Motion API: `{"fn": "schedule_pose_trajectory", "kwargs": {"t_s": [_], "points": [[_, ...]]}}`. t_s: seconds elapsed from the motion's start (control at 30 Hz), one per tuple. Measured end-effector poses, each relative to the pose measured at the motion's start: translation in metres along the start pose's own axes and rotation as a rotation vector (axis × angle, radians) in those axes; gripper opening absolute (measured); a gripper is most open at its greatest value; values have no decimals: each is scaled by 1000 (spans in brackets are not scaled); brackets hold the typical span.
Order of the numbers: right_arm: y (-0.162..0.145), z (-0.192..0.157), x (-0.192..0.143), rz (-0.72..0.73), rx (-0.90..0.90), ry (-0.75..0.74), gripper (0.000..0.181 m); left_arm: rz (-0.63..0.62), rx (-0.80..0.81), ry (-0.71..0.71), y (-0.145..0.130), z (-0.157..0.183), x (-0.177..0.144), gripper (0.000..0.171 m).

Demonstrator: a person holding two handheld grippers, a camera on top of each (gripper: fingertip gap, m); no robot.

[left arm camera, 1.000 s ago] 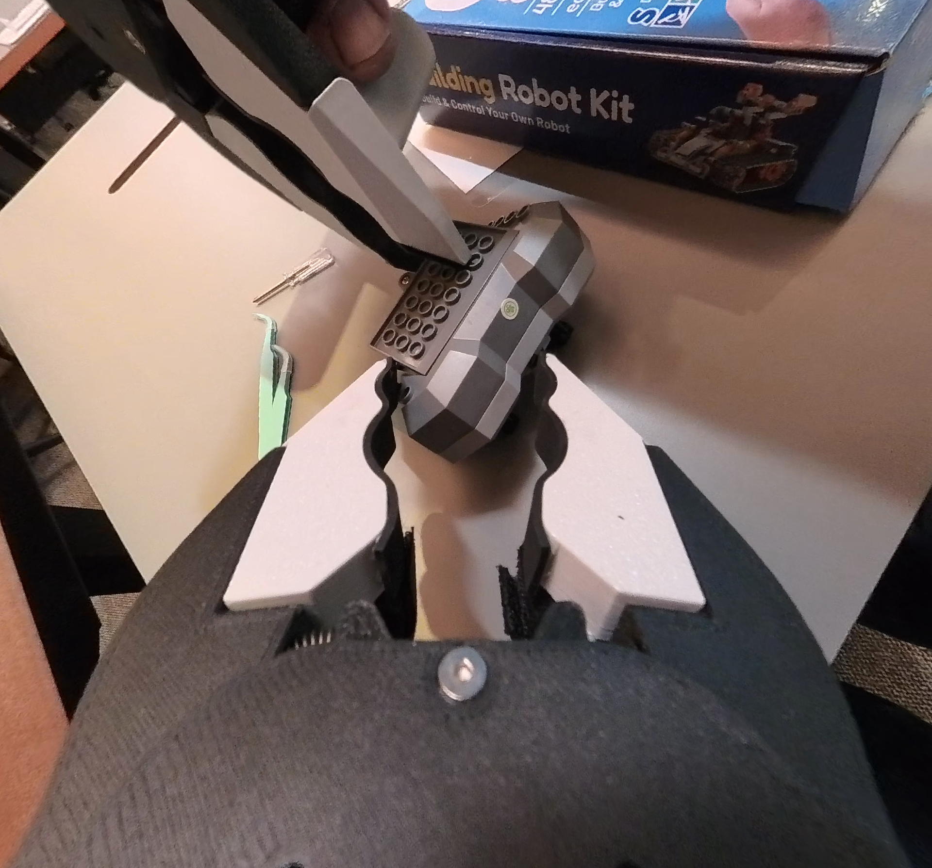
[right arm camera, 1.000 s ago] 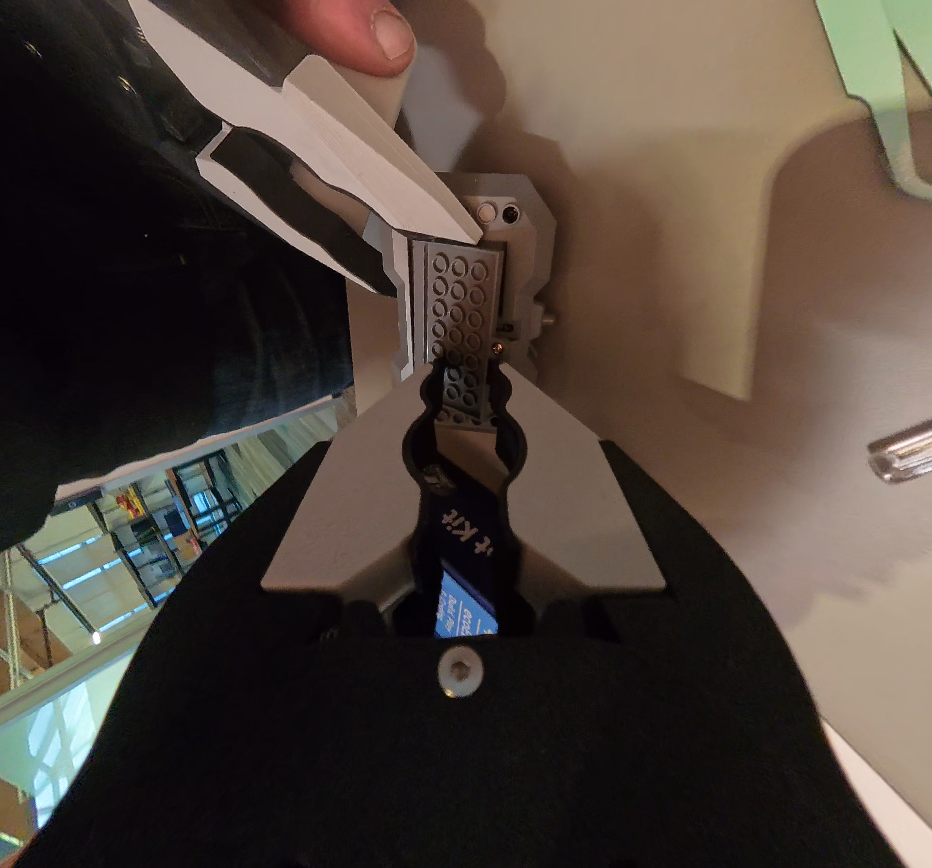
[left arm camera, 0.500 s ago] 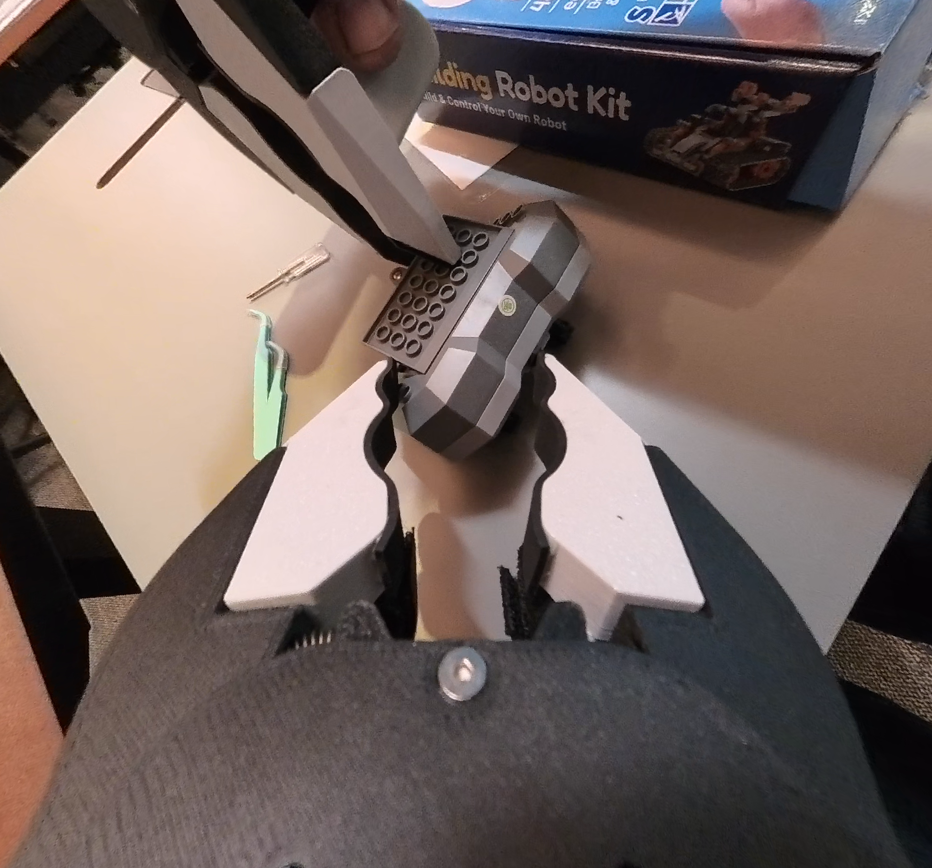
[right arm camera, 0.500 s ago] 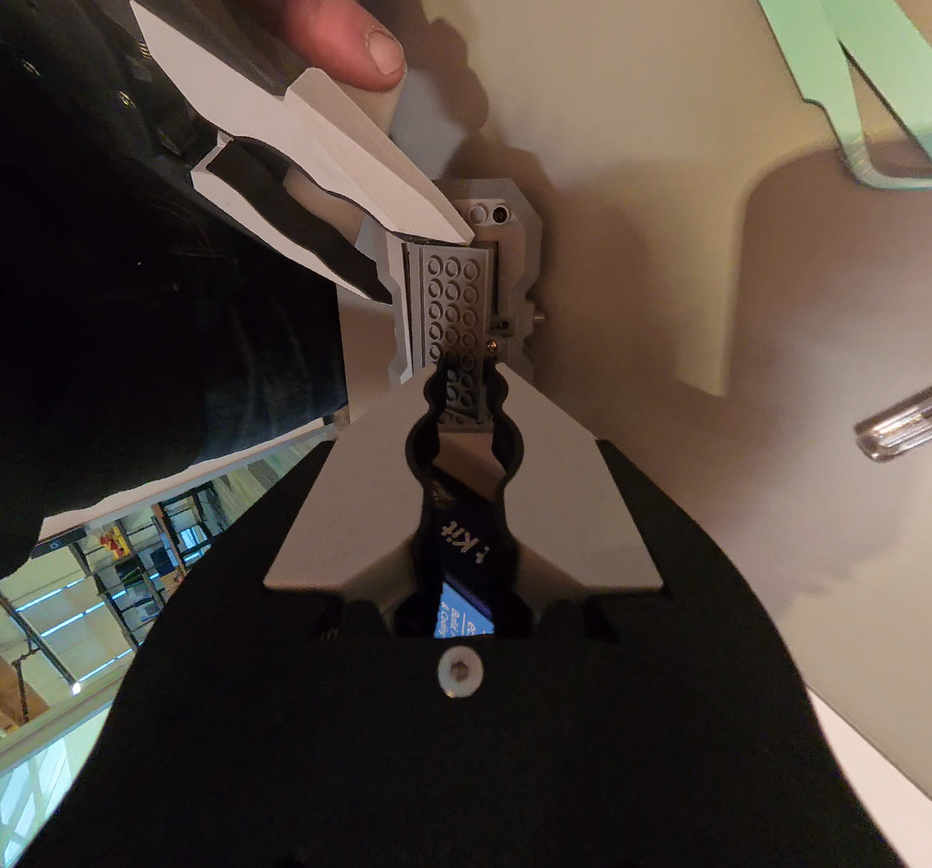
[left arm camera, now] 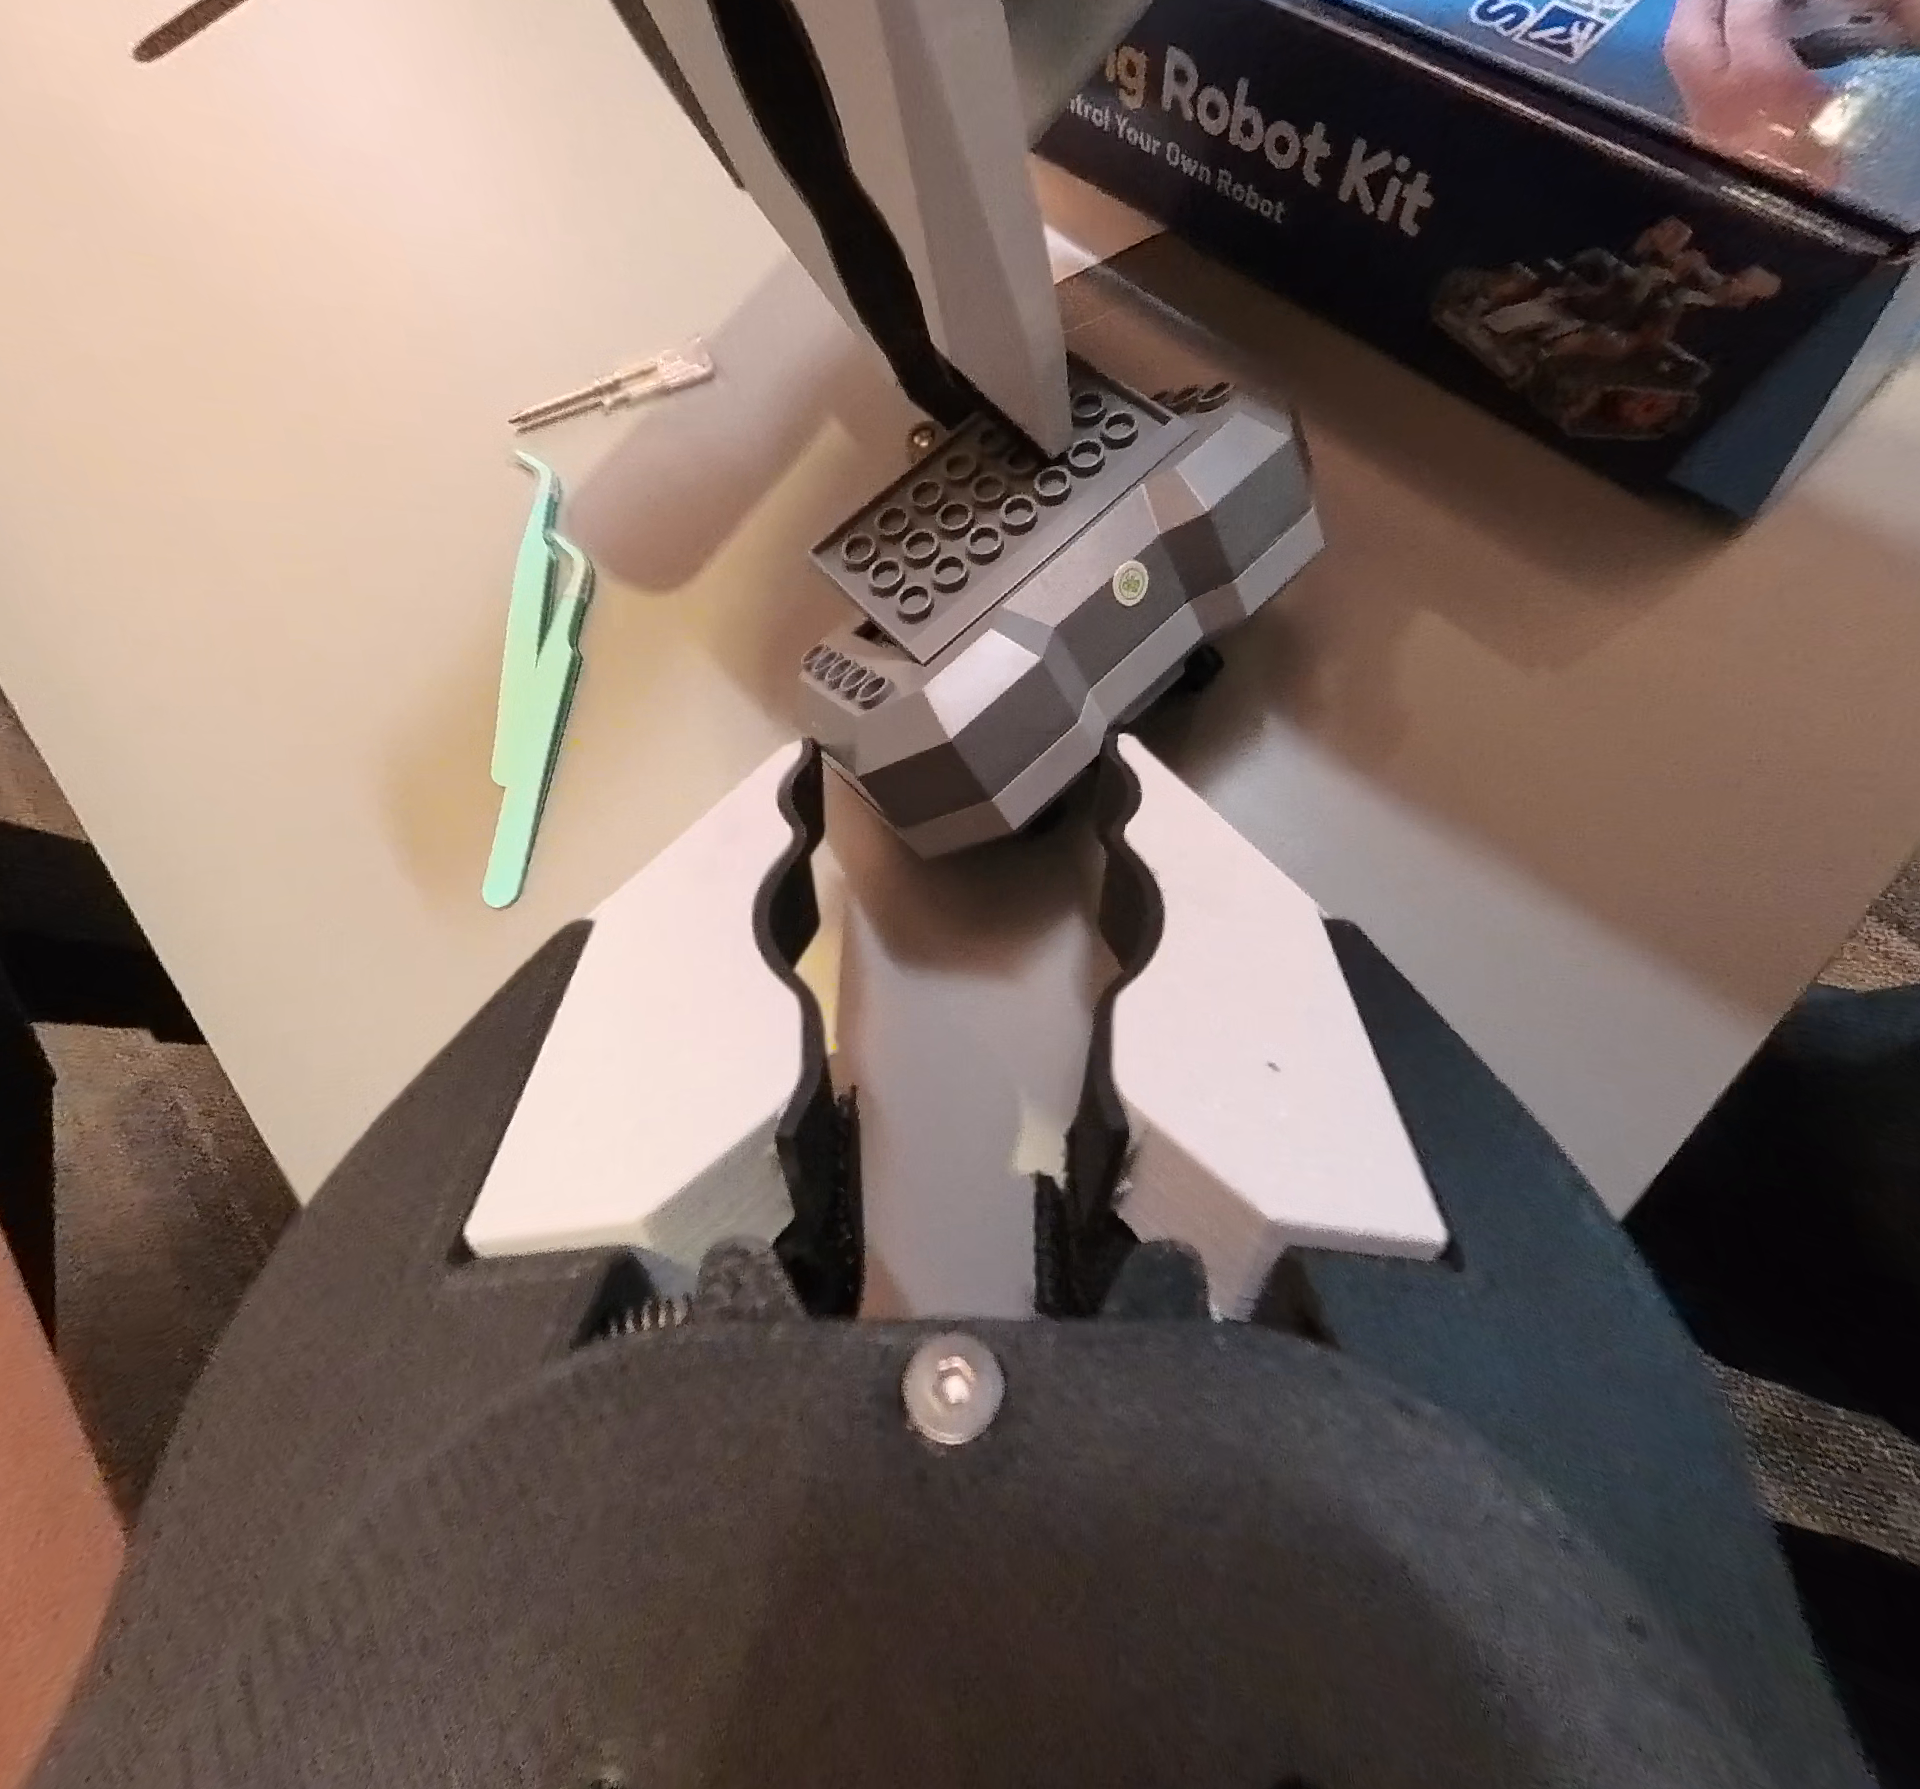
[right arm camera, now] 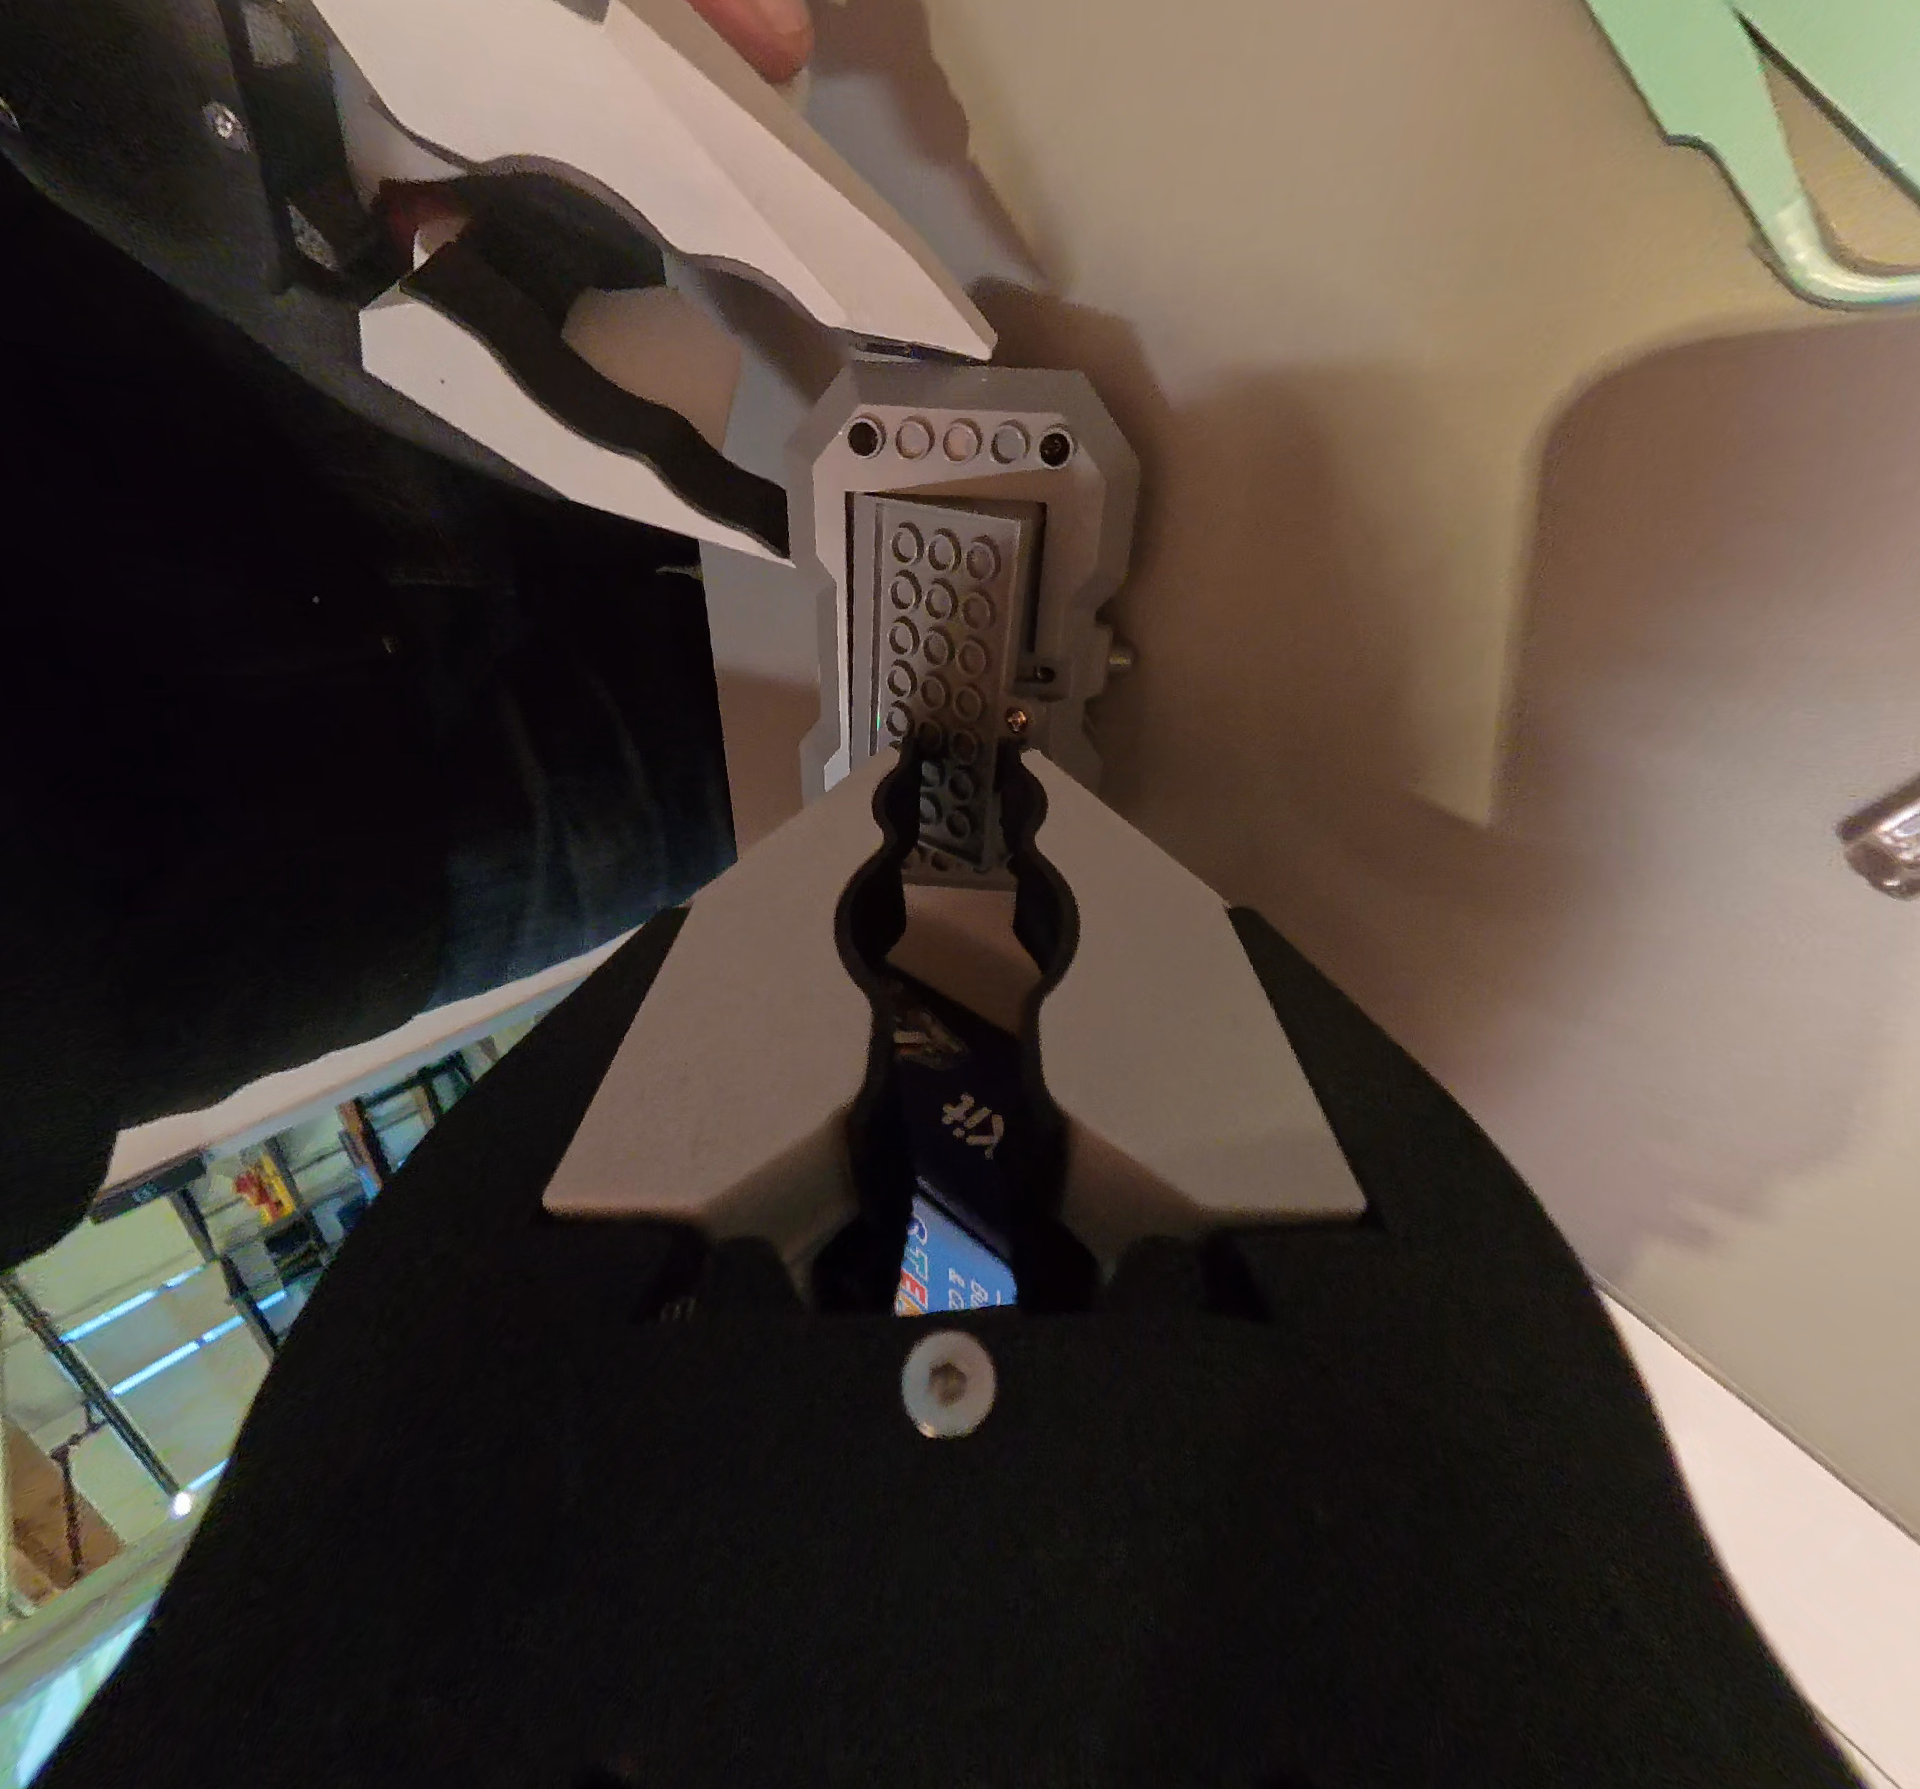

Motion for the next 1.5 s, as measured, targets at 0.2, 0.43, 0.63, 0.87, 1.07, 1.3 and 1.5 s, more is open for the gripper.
{"fn": "schedule_pose_trajectory", "kwargs": {"t_s": [0.2, 0.43, 0.63, 0.87, 1.07, 1.3, 1.5], "points": [[2, 3, -4, -14, -42, -19, 10, 4, 19, -9, -1, 0, 1, 48], [-1, 2, -2, -31, 27, 42, 9, 2, 43, -6, -1, 0, 2, 47], [-7, -2, 6, 25, 183, 143, 10, -5, 46, 6, -4, 4, -1, 43], [-6, -12, 11, 68, 258, 90, 10, -17, 38, 6, -10, 6, -3, 43], [-4, -25, 18, 114, 287, 5, 9, -24, 9, -8, -16, 8, -5, 52], [-5, -31, 19, 144, 360, 32, 6, -34, 34, -21, -19, 10, -5, 45], [-5, -35, 22, 157, 396, 64, 4, -48, 38, -20, -21, 10, -4, 43]]}}
Point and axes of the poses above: each gripper's, where its closed fingertips meet, x out along the fingers, y out of its top, z = x × y across the jaws, the point moved 3 cm from there along -x, back along the fingers, and after that the axes turned 5 degrees about y, right-handed, at the moved point
